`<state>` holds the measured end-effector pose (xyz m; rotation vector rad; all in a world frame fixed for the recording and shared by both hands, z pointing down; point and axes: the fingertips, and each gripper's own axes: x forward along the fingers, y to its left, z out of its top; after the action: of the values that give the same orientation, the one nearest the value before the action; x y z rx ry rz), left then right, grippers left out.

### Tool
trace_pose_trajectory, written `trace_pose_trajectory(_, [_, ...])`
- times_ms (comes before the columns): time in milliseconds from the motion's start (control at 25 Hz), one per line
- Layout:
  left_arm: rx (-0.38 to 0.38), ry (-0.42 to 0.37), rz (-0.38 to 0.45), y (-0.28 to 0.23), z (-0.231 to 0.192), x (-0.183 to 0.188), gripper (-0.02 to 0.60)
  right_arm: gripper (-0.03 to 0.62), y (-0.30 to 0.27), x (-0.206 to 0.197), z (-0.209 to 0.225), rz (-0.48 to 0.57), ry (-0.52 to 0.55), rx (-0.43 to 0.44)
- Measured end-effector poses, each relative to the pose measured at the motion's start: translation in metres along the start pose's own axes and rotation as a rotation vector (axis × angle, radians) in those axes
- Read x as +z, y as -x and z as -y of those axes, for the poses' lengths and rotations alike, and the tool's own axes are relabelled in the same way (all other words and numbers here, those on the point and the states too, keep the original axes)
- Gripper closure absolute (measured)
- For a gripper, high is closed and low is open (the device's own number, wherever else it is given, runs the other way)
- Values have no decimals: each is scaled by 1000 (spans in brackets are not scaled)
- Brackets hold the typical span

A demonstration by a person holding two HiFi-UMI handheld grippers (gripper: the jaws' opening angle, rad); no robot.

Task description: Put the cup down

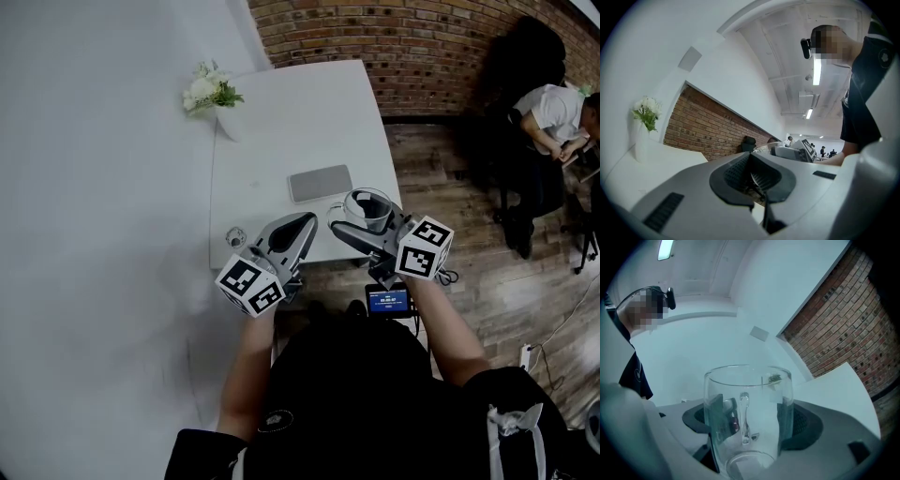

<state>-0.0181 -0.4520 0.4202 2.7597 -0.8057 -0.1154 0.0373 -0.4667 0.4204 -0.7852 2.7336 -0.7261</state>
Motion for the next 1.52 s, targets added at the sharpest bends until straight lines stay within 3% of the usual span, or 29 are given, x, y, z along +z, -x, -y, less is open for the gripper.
trace_pose_trajectory(320, [48,9,-8,12,-13,4,574,183,-29,-29,39,-100,-14,-1])
trace_pose_trajectory(560, [83,22,-20,20,-72,-7,574,183,-99,-65,99,-162,-22,-30])
trace_pose_trajectory(920, [119,20,-37,23,-68,4,574,183,-141,-86,141,-197,-4,-86])
trace_pose_trajectory(1120, [134,29,-44,19,-38,11,574,183,-141,-85,143,-212,18,-114])
trace_pose_trajectory(1360, [120,63,-48,34,-94,-10,574,183,-196,-118,191,-262,101,-206])
trace_pose_trajectory(1520, [131,74,-53,40,-103,-12,574,183,-205,-126,202,-292,189,-264])
